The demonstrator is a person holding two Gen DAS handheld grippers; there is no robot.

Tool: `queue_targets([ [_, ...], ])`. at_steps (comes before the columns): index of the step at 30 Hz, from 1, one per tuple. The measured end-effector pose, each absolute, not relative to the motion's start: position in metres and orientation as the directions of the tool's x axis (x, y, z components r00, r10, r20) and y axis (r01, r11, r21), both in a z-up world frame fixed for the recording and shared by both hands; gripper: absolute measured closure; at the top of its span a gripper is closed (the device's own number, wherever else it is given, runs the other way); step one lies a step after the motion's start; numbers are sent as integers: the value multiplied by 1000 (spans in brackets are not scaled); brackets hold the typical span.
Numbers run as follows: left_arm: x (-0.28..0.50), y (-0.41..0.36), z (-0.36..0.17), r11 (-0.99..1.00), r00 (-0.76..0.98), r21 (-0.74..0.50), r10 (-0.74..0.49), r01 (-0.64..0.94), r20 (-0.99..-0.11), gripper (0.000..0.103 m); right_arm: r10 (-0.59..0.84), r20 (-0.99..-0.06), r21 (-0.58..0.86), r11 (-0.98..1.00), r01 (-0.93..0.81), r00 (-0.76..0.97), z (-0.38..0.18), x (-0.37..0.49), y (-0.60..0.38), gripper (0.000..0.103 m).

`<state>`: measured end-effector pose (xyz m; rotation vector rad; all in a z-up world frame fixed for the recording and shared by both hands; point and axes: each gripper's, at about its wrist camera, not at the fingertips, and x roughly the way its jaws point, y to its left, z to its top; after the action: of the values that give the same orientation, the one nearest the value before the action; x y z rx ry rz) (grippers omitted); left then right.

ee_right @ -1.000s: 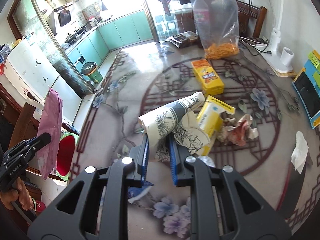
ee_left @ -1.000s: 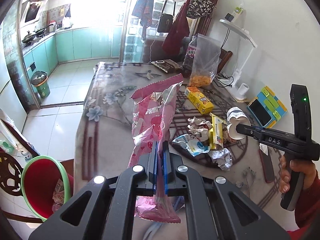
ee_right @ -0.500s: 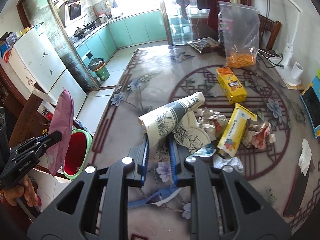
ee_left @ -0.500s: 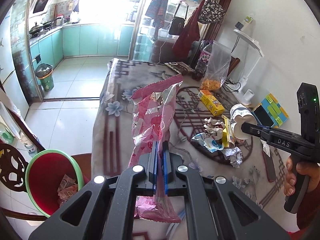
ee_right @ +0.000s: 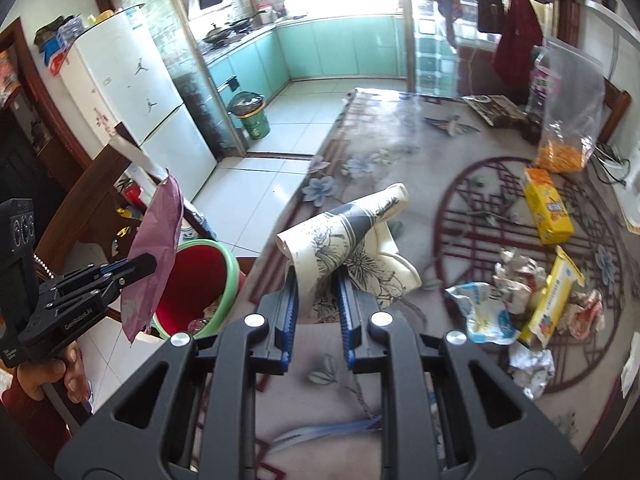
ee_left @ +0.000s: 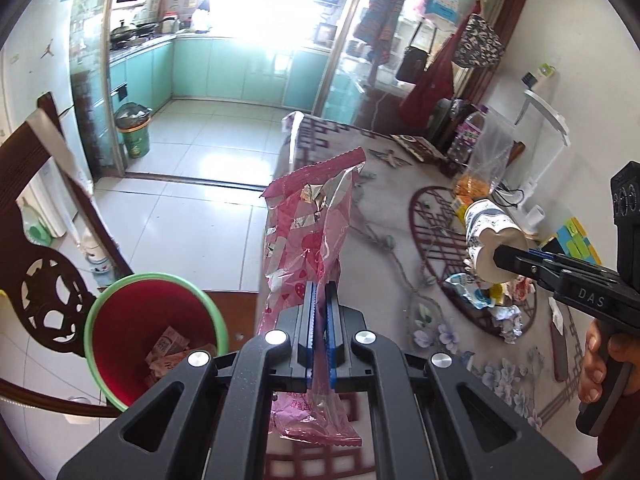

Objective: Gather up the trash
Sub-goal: 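Carry the pink wrapper and paper cup over the red bucket and open both tools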

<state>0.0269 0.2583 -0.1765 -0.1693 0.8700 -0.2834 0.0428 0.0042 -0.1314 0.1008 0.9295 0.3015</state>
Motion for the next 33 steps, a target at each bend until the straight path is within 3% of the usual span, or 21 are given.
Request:
queue_targets([
  [18, 48, 326, -193, 967, 610, -244, -239, 76, -756, 101, 429, -763, 258, 888, -381, 483, -136, 65, 103, 84],
  [33, 66, 403, -236, 968, 550, -212, -106, -133, -828, 101, 579, -773, 379, 750, -543, 259, -165, 89, 200, 84],
])
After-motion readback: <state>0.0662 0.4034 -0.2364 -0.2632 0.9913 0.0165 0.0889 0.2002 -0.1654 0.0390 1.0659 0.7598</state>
